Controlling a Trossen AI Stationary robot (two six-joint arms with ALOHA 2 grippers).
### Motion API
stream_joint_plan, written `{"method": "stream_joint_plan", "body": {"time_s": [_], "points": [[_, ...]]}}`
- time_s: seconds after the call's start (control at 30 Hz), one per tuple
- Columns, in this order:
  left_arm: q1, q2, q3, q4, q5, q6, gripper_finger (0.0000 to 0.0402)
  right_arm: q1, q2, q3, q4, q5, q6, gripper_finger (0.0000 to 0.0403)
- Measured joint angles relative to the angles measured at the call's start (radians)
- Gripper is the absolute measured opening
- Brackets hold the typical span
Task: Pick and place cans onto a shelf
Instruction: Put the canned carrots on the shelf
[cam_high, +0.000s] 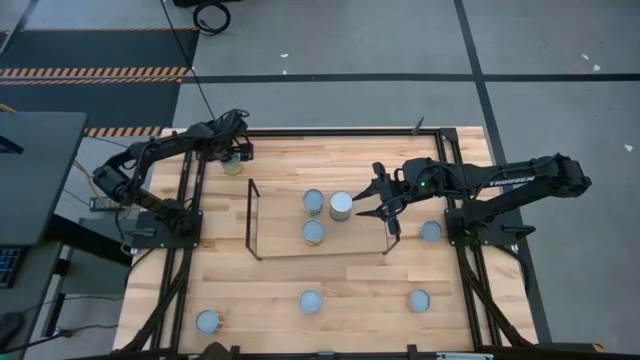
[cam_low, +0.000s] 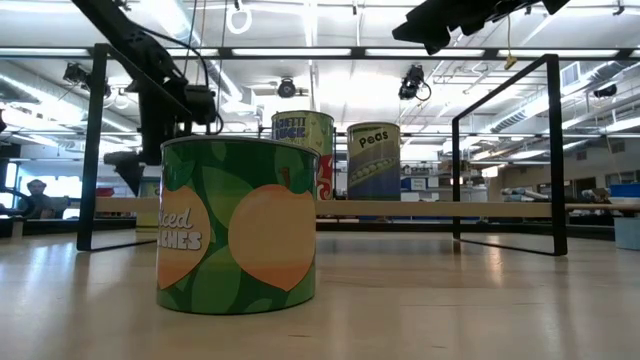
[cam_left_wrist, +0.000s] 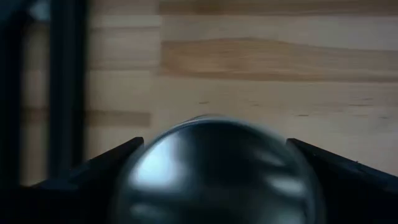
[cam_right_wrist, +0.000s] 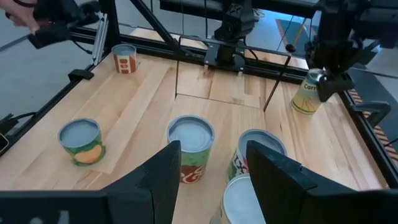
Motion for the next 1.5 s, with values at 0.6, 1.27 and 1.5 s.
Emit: {"method": "stream_joint_plan", "body": {"time_s": [0.6,1.27,1.5], "points": [[-0.030,-0.013,0.078,-0.103,0.073,0.073,0.0294,-0.003,0.000,0.000,0.018,-0.001,-0.002,0.0190],[-0.631,-0.052,0.908,-0.510,-0.045,0.079,0.0299,-0.014,-0.043,0.021,-0.207,0.245,-0.058,0.0190],[-0.854,0.163,1.047,-0.421,-0.029,0.128,0.0298,0.046,-0.098,0.103,-0.469,0.331,0.003,0.0190]]}}
